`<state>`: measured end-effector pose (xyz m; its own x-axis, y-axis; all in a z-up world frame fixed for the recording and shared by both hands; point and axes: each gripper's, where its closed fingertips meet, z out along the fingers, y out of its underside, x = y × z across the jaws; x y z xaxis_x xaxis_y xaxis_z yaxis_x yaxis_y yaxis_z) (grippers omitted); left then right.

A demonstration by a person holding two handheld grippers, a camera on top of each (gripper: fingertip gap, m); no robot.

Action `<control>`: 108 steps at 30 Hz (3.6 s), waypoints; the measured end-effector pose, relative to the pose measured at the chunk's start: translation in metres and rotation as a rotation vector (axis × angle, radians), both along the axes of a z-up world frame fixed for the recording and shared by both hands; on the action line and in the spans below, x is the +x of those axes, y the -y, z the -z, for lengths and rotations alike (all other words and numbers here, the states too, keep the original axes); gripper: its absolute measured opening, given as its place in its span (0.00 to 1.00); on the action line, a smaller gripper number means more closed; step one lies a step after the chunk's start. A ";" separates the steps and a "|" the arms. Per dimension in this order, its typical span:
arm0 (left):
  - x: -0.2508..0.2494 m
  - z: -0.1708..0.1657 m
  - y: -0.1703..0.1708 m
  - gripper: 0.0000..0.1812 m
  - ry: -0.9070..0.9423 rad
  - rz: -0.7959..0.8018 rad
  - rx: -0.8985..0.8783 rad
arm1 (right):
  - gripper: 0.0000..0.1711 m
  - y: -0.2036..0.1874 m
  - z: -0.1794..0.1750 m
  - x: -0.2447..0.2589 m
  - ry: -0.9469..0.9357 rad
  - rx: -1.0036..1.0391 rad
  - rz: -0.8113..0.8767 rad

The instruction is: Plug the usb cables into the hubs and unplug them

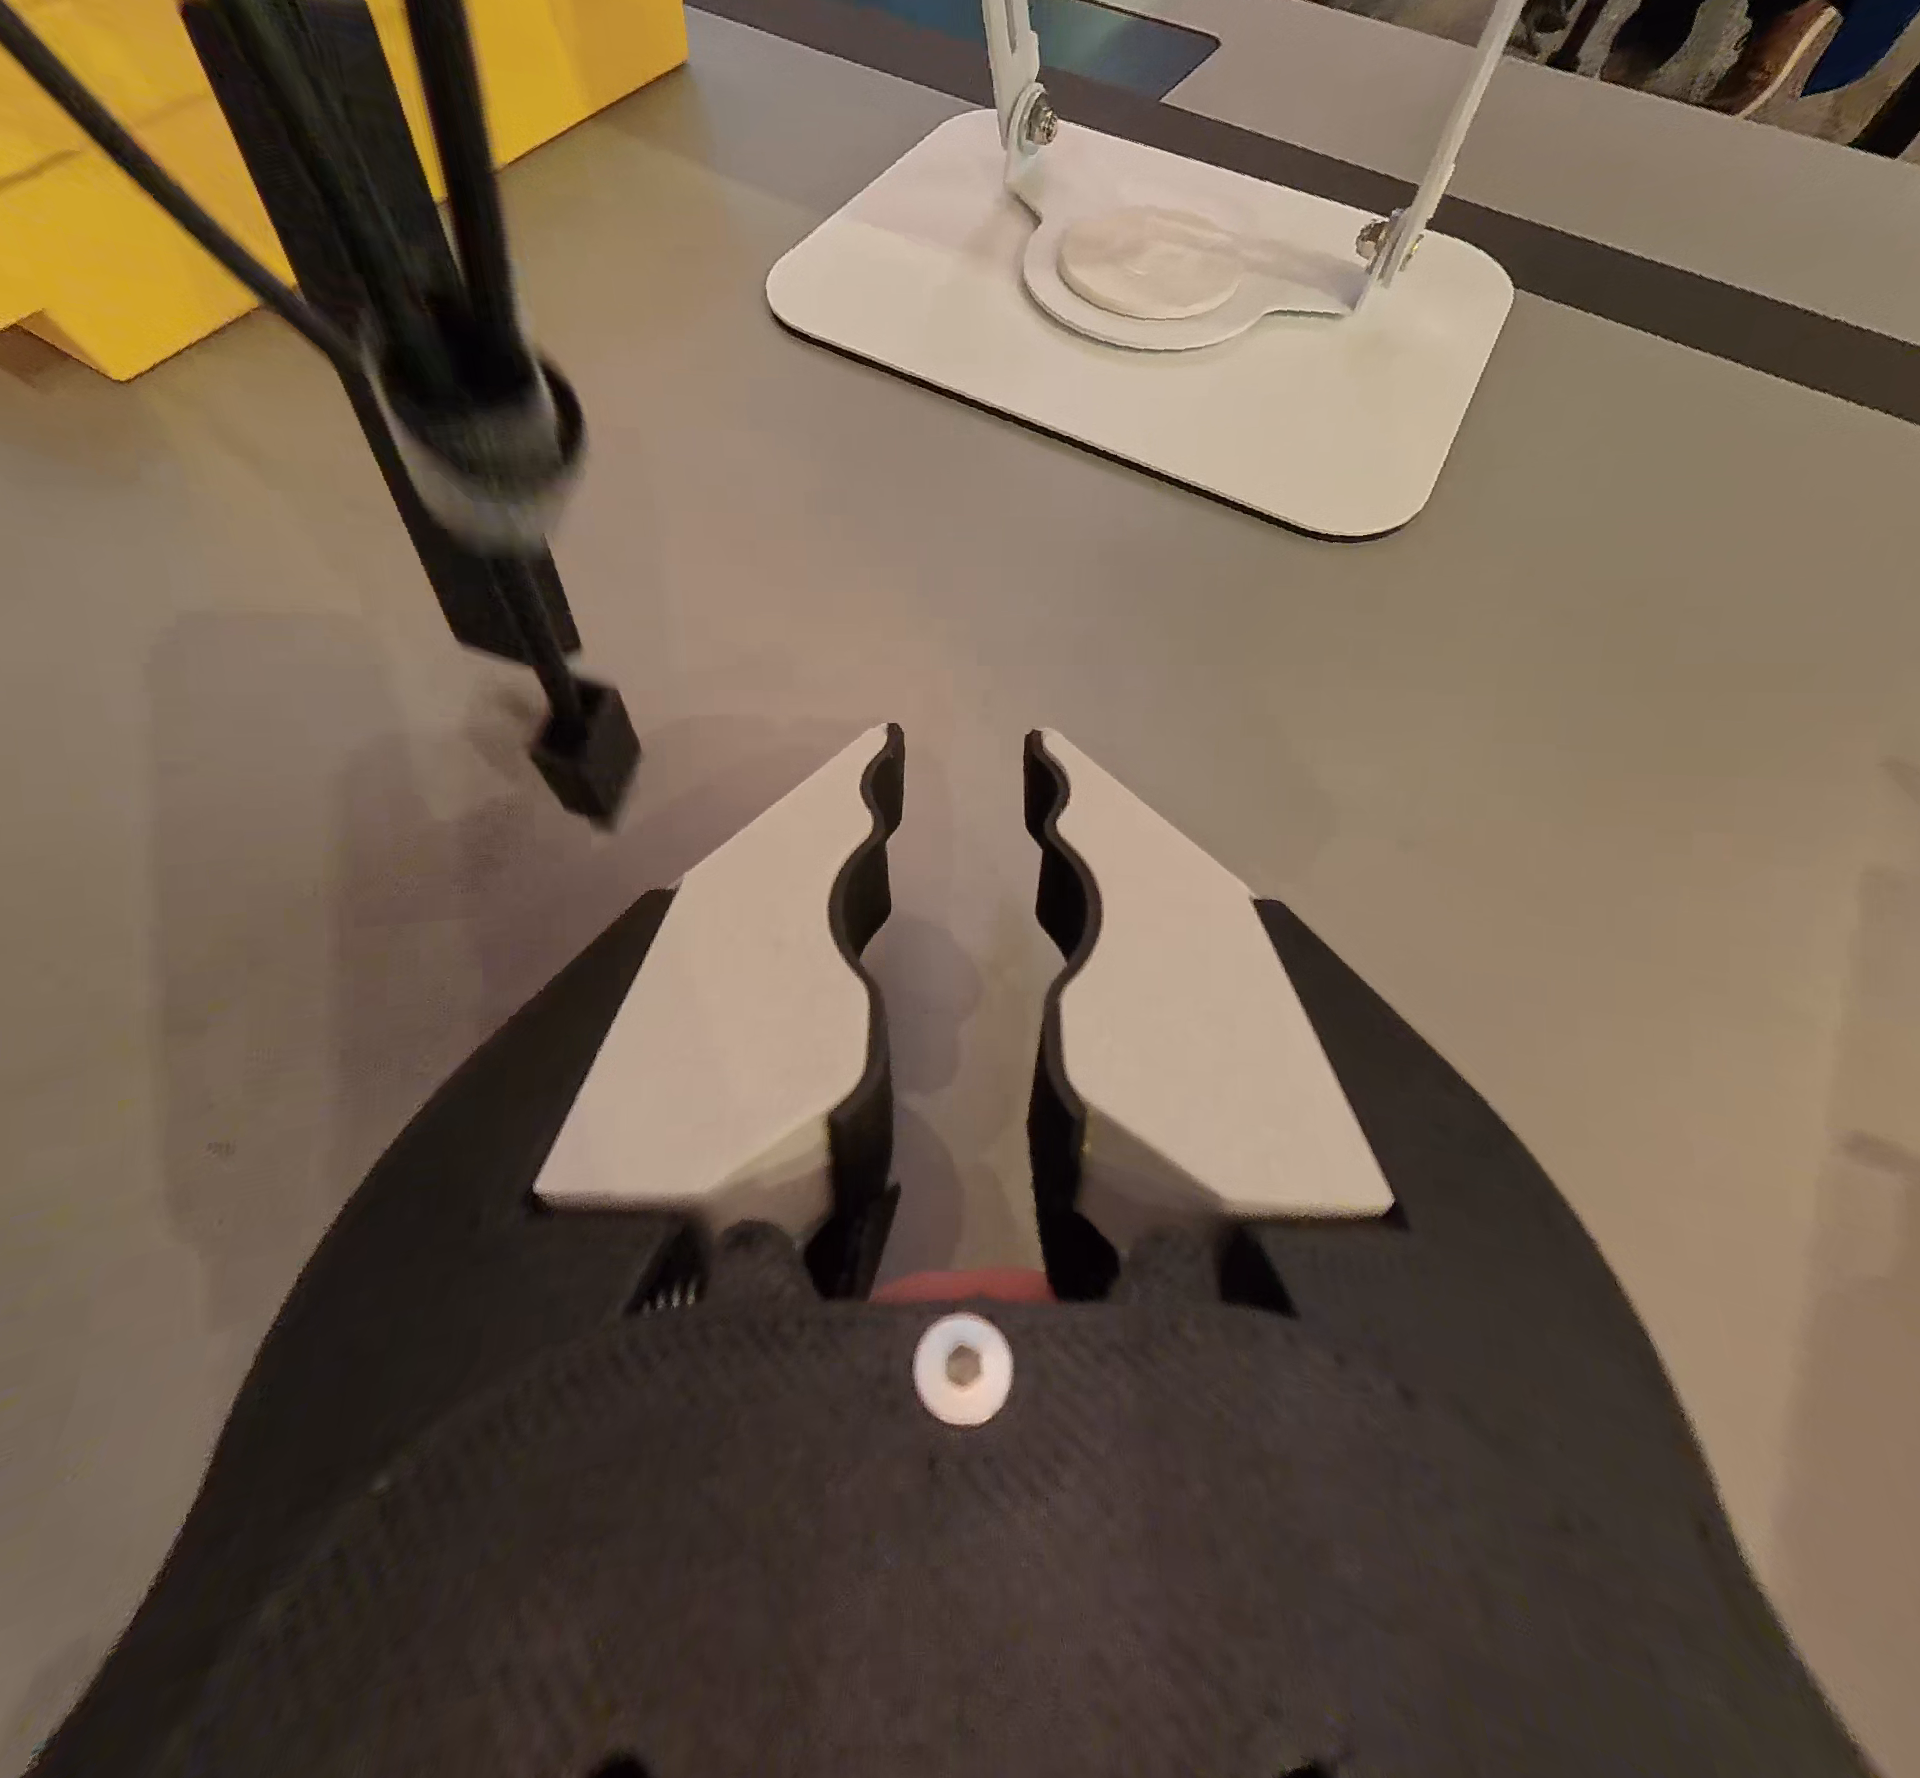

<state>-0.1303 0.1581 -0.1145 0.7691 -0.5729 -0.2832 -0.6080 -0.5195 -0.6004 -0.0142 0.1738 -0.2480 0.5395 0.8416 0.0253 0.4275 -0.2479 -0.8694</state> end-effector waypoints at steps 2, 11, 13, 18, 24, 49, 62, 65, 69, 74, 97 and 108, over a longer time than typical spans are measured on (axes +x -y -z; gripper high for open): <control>0.013 0.021 -0.003 0.02 0.022 0.021 -0.051 | 0.12 -0.003 -0.001 0.003 -0.010 -0.010 0.012; 0.033 0.101 -0.021 0.02 0.083 0.008 -0.234 | 0.12 -0.010 -0.001 0.013 -0.016 -0.014 0.034; 0.036 0.117 -0.021 0.02 0.082 -0.003 -0.252 | 0.12 -0.012 -0.001 0.015 -0.019 -0.014 0.037; 0.051 0.155 -0.014 0.02 0.063 0.006 -0.297 | 0.11 -0.013 -0.002 0.015 -0.030 -0.022 0.037; 0.060 0.170 -0.009 0.02 0.043 0.012 -0.291 | 0.11 -0.012 -0.002 0.015 -0.036 -0.024 0.032; 0.023 0.142 0.037 0.41 -0.431 0.272 -0.457 | 0.12 -0.009 0.001 0.012 0.008 -0.002 0.013; -0.122 0.020 0.055 0.29 -0.208 -0.081 -0.016 | 0.13 -0.008 -0.001 0.011 -0.018 -0.015 -0.003; -0.185 0.027 0.073 0.29 -0.247 -0.197 -0.027 | 0.13 -0.007 -0.001 0.011 -0.019 -0.012 -0.006; -0.230 0.074 0.085 0.28 -0.263 -0.267 -0.147 | 0.13 -0.007 -0.001 0.011 -0.019 -0.008 -0.006; -0.250 0.130 0.088 0.24 -0.303 -0.251 -0.254 | 0.13 -0.008 -0.001 0.011 -0.018 -0.006 -0.004; -0.259 0.048 0.087 0.06 -0.131 -0.357 0.065 | 0.13 -0.007 -0.002 0.011 -0.029 -0.013 -0.009; -0.180 -0.043 0.097 0.06 -0.046 -0.158 0.330 | 0.13 -0.006 -0.002 0.011 -0.028 -0.010 -0.010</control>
<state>-0.3105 0.0607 -0.0713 0.8228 -0.3205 -0.4694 -0.5663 -0.3923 -0.7248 -0.0029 0.1802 -0.2456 0.5318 0.8469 0.0018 0.4055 -0.2528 -0.8784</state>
